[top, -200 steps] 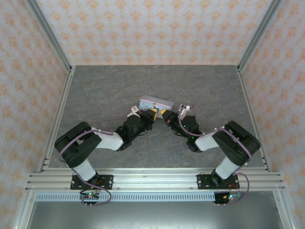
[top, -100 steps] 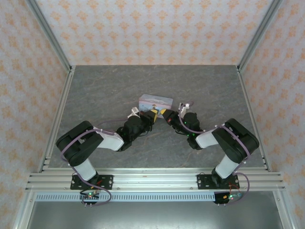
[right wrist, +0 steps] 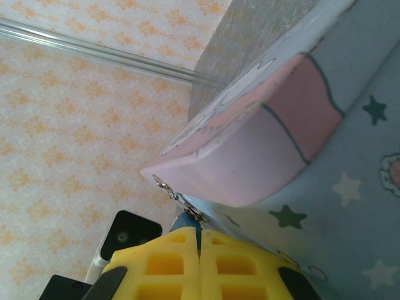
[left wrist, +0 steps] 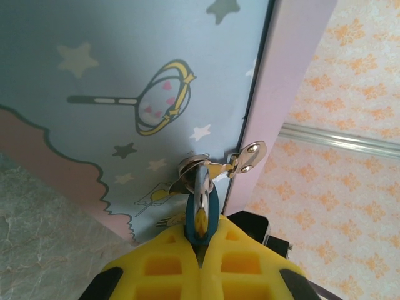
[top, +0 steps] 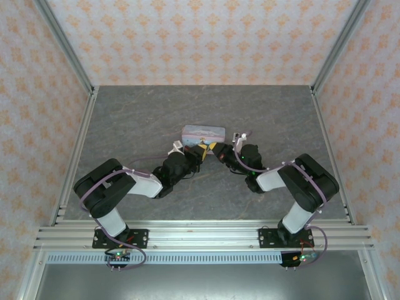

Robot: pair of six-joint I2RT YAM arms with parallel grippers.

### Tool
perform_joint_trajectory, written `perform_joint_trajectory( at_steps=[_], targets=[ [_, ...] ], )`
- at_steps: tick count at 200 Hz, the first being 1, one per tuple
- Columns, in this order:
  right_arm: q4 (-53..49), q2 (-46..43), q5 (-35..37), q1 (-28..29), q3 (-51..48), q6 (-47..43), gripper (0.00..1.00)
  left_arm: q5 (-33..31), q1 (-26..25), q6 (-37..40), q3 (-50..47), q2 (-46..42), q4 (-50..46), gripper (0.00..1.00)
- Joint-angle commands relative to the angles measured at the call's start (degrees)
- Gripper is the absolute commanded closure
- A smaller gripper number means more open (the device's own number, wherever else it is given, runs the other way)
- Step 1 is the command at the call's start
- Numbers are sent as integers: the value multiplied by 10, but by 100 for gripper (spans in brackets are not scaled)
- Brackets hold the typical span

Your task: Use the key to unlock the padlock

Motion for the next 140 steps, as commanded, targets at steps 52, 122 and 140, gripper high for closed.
perform_joint_trajectory(
  at_steps=[52,122,140],
  targets=[
    [-50,5,9,37,48,16,89,8,-28,1,-20,5,41,100],
    [-232,-113,24,8,10,-41,37,-35,-18,60,-42,-1,-10,100],
    [-303,-153,15,1,4,-76,35,-28,-16,72,-40,7,-6,100]
  ],
)
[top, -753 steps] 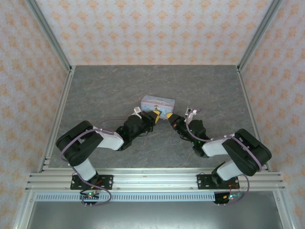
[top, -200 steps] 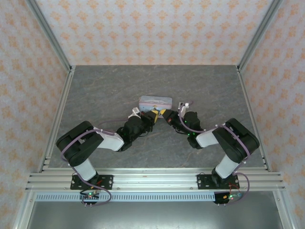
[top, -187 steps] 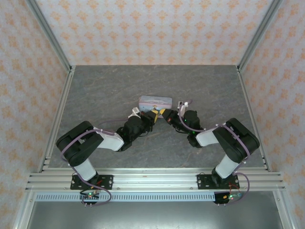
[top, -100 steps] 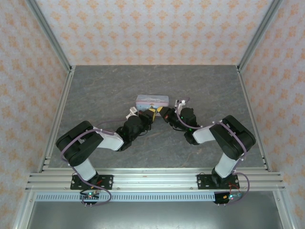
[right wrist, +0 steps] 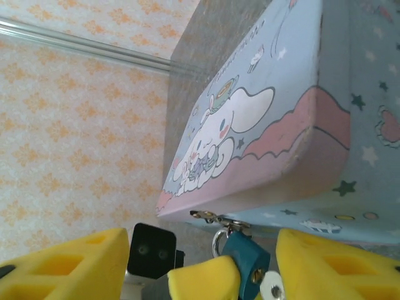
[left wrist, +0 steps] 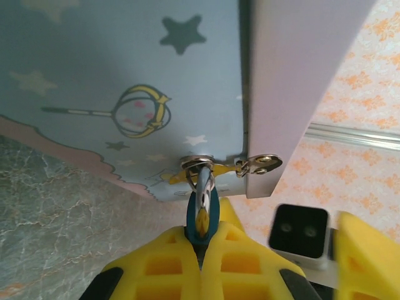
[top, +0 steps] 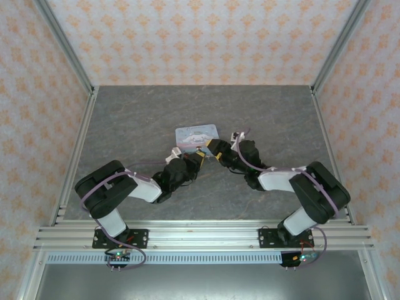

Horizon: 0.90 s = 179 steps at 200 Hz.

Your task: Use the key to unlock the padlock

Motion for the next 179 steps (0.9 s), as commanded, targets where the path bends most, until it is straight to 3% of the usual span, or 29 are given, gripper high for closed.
perform_joint_trajectory(
  at_steps=[1,53,83,134,179],
  targets=[
    [-112,-53,-4,-9,-15,-55,35,1,5,35,-3,4,7,100],
    [-387,-142,-13,-5,38,-285,43,56,21,73,15,11,-7,100],
    [-482,-145,49,23,75,-414,51,98,32,83,25,-5,-50,100],
    [-487,-123,150,77,97,-529,50,174,51,119,65,-61,-171,100],
    [-463,-86,183,115,107,-581,52,213,61,142,89,-94,-242,100]
  ],
)
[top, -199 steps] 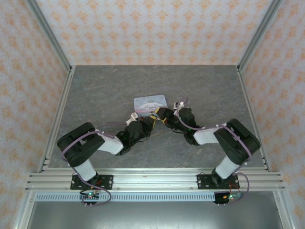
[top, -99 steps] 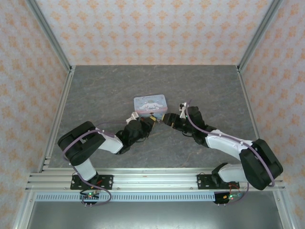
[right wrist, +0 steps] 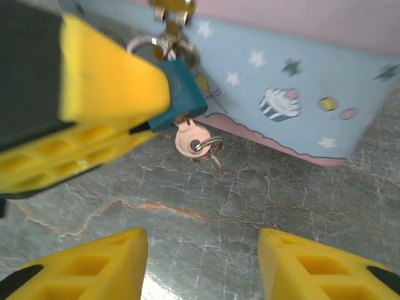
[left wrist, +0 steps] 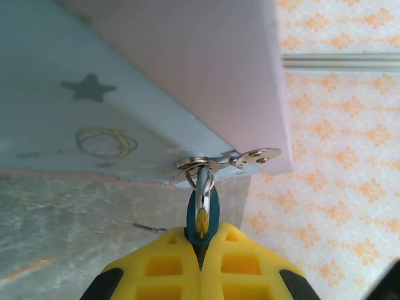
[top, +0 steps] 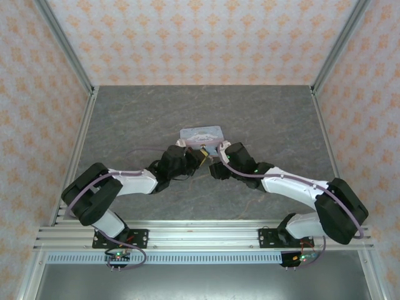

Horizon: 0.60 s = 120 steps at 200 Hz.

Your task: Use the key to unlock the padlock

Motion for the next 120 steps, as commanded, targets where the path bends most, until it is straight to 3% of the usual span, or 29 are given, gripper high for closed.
perform_joint_trajectory(
  at_steps=[1,78,120],
  targets=[
    [2,18,48,22,21,-56,52,37,7,33,21,-25,-45,100],
    [52,-10,120,35,-24,-61,55,42,7,42,13,-28,-60,100],
    [39,-22,114,35,-28,-72,55,44,7,38,14,-18,-50,100]
  ],
)
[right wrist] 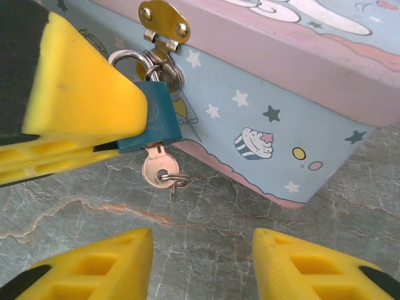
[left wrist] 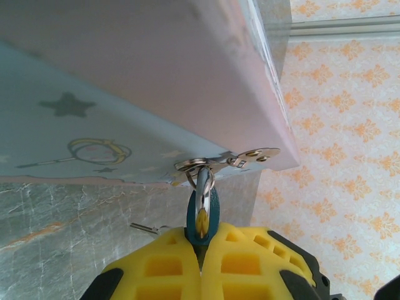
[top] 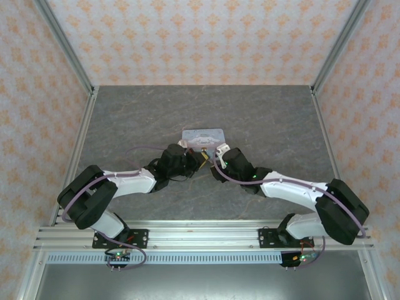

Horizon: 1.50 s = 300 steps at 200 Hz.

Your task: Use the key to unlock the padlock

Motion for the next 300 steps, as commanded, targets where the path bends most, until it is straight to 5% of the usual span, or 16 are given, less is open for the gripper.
perform_joint_trajectory(
  at_steps=[1,124,176,208,260,278,300],
  targets=[
    [4,-8,16,2,-2,-16,55,8,4,10,5,1,18,100],
    [17,50,-5,3,50,-30,58,10,4,12,5,6,21,100],
    [33,60,2,3,53,-24,71,11,4,10,4,10,28,100],
    [31,70,-17,2,62,-17,100,11,3,10,2,9,30,100],
    [54,34,-104,-37,39,34,100,5,4,8,-7,9,38,100],
    [45,10,-112,-49,28,40,66,4,3,7,-7,9,37,100],
    [40,-37,-108,-74,5,48,61,4,3,7,-6,7,36,100]
  ],
)
